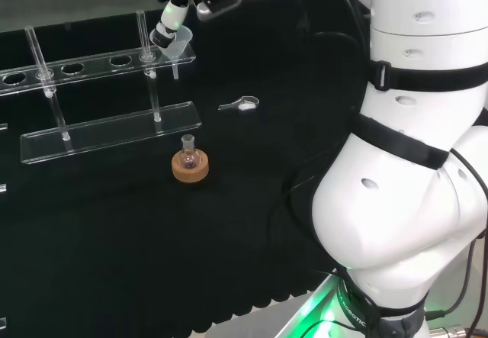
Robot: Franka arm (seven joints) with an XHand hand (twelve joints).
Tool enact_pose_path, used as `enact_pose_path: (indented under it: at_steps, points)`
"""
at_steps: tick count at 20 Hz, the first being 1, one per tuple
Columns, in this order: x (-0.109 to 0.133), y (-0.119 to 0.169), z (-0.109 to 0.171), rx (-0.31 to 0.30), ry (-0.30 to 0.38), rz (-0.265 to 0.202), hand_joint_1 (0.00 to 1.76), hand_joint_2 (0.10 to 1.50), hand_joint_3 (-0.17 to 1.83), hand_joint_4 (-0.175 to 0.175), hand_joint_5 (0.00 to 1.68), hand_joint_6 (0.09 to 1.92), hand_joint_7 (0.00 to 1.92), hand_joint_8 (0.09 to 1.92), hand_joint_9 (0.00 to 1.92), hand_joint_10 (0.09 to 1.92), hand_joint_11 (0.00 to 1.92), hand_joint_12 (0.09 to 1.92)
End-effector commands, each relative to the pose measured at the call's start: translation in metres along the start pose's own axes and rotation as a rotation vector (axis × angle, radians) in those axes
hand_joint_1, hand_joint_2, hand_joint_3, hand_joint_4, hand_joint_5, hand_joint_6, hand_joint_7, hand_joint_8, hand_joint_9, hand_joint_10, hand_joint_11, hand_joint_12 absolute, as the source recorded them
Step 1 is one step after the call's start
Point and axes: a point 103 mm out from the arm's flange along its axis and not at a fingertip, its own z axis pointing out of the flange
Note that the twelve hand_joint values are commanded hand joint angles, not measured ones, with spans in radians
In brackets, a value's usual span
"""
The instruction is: Pick up the funnel from the transparent funnel stand.
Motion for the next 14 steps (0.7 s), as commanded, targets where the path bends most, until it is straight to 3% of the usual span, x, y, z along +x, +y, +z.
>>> enact_pose_path:
  at_steps: [1, 14]
  points:
    - [0.004, 0.006, 0.003, -0.003, -0.018, 0.017, 0.58, 0.74, 0.14, -0.011, 0.05, 0.09, 0.00, 0.25, 0.06, 0.86, 0.26, 1.50]
    - [0.003, 0.028, 0.014, 0.013, -0.023, 0.005, 0.60, 0.74, 0.14, -0.012, 0.08, 0.09, 0.00, 0.35, 0.07, 0.90, 0.28, 1.49]
